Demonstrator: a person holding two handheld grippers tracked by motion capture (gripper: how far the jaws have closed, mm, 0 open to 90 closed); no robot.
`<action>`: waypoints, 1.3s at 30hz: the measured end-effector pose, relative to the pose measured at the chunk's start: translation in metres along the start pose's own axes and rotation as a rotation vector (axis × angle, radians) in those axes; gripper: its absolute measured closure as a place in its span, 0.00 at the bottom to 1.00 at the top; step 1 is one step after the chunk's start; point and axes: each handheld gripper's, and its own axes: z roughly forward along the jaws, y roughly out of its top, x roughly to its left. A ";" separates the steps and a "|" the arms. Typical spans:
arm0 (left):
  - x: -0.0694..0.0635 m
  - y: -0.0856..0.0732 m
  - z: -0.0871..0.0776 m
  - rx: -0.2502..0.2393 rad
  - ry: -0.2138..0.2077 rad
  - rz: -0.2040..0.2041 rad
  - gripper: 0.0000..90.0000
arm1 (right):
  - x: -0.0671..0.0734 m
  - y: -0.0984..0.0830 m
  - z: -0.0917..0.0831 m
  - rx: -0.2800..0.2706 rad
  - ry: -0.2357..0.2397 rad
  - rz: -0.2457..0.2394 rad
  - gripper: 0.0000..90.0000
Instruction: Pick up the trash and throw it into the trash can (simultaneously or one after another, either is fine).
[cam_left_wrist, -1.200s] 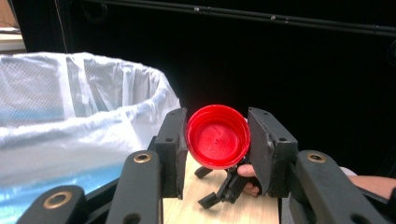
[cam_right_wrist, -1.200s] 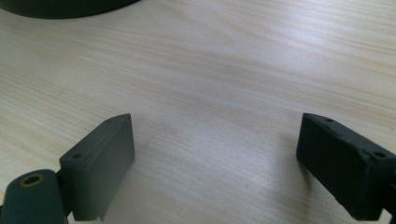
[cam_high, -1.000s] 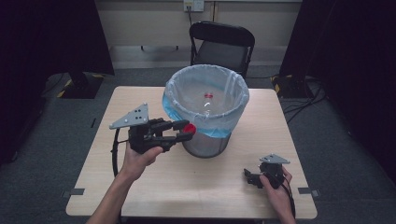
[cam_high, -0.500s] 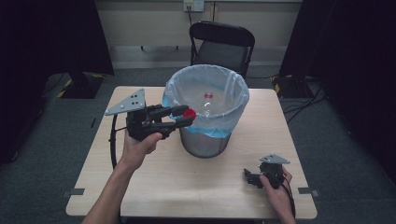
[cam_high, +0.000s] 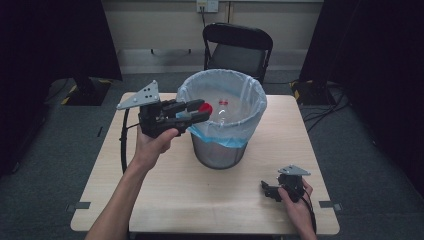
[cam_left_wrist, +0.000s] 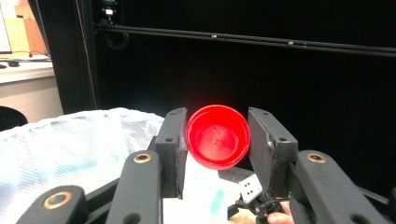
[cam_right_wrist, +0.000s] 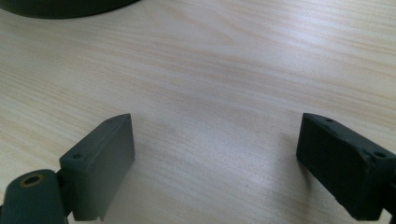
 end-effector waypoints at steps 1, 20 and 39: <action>0.003 0.001 0.002 0.003 0.004 0.000 0.66 | 0.000 0.000 0.000 0.000 0.000 0.000 0.12; 0.031 0.021 0.018 0.044 0.063 -0.013 0.66 | 0.000 0.000 0.000 0.000 0.000 0.000 0.12; 0.044 0.030 0.046 0.138 0.106 0.015 0.66 | 0.000 0.000 0.000 0.000 0.000 0.000 0.12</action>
